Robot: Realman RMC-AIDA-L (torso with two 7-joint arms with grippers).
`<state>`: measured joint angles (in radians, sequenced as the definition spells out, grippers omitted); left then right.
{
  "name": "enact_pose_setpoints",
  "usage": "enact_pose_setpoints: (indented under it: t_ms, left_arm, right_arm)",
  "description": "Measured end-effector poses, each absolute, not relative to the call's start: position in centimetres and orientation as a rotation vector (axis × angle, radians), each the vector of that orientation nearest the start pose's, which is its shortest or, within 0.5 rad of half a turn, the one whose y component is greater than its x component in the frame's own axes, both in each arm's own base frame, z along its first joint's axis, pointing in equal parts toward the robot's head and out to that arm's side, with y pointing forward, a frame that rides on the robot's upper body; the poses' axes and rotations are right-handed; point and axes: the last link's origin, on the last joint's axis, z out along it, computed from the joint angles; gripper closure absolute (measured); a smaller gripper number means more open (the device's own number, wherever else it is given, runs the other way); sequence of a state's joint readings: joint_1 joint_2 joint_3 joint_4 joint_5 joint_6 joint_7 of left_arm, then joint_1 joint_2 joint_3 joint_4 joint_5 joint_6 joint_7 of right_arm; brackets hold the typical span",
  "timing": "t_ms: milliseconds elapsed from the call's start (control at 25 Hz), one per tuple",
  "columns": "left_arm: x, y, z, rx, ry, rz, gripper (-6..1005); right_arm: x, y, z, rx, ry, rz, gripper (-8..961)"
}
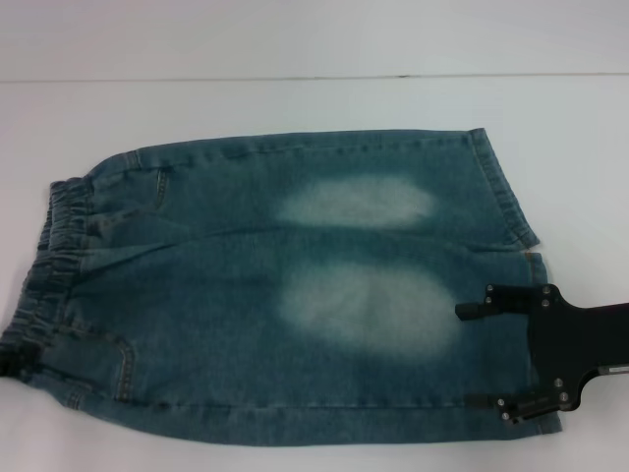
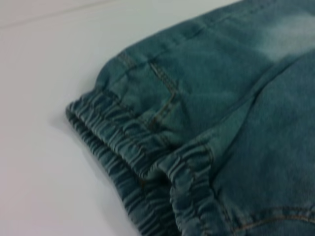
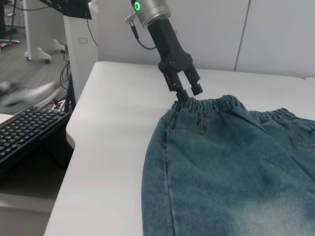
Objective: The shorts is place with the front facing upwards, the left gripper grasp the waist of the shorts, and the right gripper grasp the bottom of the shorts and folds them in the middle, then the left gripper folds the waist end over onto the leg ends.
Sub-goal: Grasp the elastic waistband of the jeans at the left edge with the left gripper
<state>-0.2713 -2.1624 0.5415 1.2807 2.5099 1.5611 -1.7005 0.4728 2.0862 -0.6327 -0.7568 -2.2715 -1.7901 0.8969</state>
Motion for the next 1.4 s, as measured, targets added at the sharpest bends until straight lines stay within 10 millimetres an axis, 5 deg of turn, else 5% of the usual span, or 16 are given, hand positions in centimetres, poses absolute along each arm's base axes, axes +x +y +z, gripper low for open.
enact_pose_setpoints:
  t_ms: [1200,1400]
  left_arm:
    - [-35.0,27.2,7.3,-2.44,-1.056,0.152,339]
    - [-35.0,27.4,6.6,-2.456,-1.056,0.197,498]
  right_arm:
    - [28.9,27.7,0.5,-2.963,-0.069,0.471,27]
    - [29.0,27.6,0.5,-2.96,-0.064,0.467,30]
